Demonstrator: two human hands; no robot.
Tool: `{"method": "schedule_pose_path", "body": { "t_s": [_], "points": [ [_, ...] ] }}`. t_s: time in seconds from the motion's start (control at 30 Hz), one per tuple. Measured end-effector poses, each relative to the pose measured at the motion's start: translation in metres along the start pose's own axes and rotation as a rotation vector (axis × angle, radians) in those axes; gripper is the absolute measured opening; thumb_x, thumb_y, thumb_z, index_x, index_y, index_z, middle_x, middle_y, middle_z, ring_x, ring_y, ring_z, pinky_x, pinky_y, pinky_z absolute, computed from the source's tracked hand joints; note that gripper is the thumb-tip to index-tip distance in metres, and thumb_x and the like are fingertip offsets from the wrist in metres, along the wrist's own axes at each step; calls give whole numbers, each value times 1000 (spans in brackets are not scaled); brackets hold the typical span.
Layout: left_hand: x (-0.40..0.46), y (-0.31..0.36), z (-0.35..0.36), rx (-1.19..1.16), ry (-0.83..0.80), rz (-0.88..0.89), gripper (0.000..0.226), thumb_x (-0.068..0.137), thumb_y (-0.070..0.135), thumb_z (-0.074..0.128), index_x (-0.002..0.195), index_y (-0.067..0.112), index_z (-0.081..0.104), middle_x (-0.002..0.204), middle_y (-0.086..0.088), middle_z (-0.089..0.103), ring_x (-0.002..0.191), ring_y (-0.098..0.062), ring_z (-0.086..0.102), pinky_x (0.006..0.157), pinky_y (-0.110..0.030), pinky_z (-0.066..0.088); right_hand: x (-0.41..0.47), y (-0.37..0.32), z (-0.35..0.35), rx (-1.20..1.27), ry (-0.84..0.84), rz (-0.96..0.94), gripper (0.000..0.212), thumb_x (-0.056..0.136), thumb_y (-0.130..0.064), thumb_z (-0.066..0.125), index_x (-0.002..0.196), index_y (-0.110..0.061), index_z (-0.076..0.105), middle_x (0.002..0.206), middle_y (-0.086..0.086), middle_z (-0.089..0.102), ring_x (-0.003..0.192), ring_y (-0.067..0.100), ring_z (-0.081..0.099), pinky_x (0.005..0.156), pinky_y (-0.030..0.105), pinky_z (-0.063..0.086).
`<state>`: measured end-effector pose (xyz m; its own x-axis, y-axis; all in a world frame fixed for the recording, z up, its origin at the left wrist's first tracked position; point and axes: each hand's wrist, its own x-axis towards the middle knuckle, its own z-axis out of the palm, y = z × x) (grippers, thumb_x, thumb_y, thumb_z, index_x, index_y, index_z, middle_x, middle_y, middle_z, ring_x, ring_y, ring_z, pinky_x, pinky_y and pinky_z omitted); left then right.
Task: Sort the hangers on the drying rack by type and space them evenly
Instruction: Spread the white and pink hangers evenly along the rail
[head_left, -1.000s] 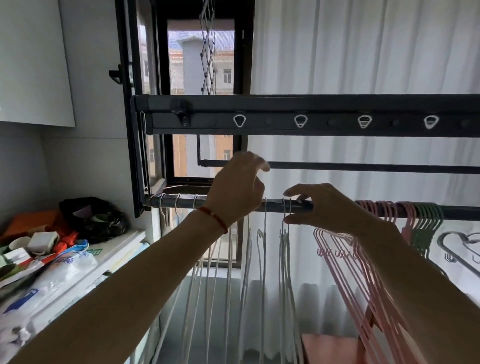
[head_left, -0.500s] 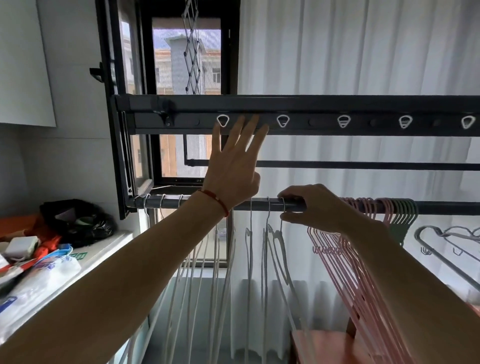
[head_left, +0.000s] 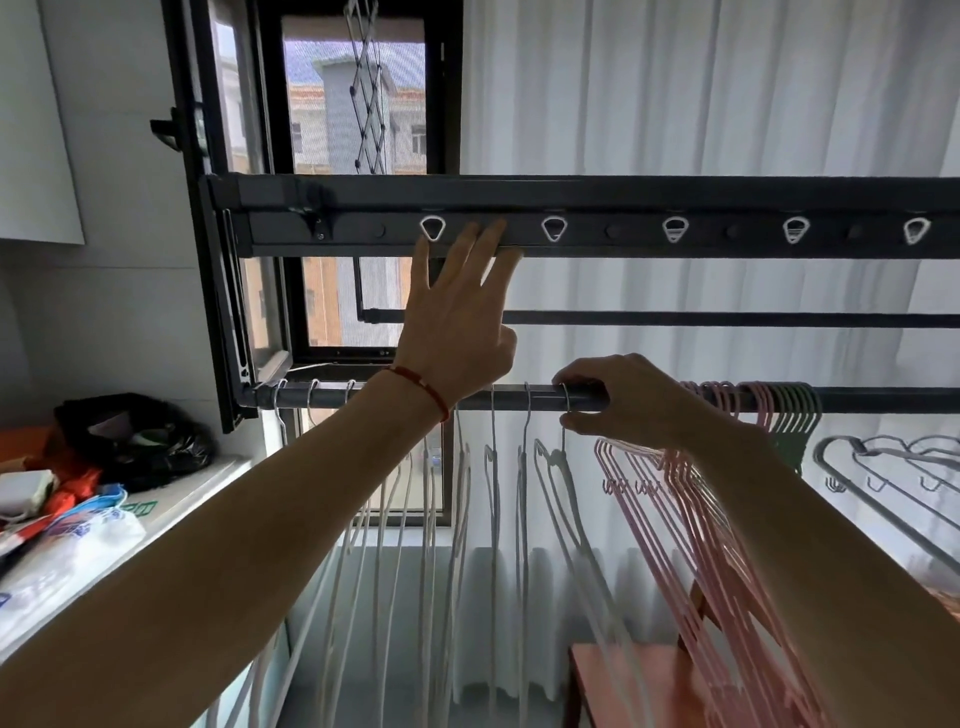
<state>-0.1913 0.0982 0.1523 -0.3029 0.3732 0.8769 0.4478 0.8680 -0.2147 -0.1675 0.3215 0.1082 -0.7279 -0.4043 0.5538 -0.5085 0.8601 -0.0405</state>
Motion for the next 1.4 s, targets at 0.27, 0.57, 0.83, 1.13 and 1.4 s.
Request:
{"method": "schedule_pose_path", "body": {
  "t_s": [0.27, 0.57, 0.83, 1.13, 1.4],
  "points": [
    [-5, 7, -8, -83, -13, -3, 61, 76, 21, 55, 137, 16, 50, 159, -9, 30, 149, -26, 23, 118, -60, 16, -6, -3, -4, 54, 7, 66, 54, 82, -40, 77, 130, -20, 60, 113, -5, 71, 97, 6, 66, 91, 25, 54],
    [-36, 30, 9, -556, -187, 61, 30, 87, 23, 65, 116, 15, 66, 125, -1, 64, 124, -18, 52, 109, -30, 38, -62, 14, -46, -57, 203, 355, 34, 94, -24, 65, 128, -21, 63, 117, -7, 63, 101, 3, 52, 92, 20, 35],
    [-11, 91, 16, -506, -388, 85, 49, 91, 36, 65, 134, 14, 57, 137, -3, 58, 129, -18, 50, 107, -29, 37, -74, 46, -51, -147, 28, 119, 46, 84, -40, 75, 125, -22, 63, 109, -3, 69, 90, 9, 58, 75, 17, 42],
    [14, 130, 40, -621, -545, -60, 50, 81, 32, 78, 126, 15, 64, 116, 1, 71, 105, -8, 66, 87, -11, 45, -54, 85, -51, -27, 57, -174, 42, 80, -49, 77, 108, -19, 70, 86, -9, 67, 71, 4, 60, 63, 17, 46],
    [18, 111, 29, -509, -644, -81, 60, 79, 29, 81, 133, 18, 58, 115, 9, 71, 96, 1, 63, 101, -30, 48, -52, 88, -52, -68, 20, -111, 37, 80, -47, 75, 105, -25, 61, 85, -12, 63, 76, 12, 62, 63, 29, 50]
  ]
}}
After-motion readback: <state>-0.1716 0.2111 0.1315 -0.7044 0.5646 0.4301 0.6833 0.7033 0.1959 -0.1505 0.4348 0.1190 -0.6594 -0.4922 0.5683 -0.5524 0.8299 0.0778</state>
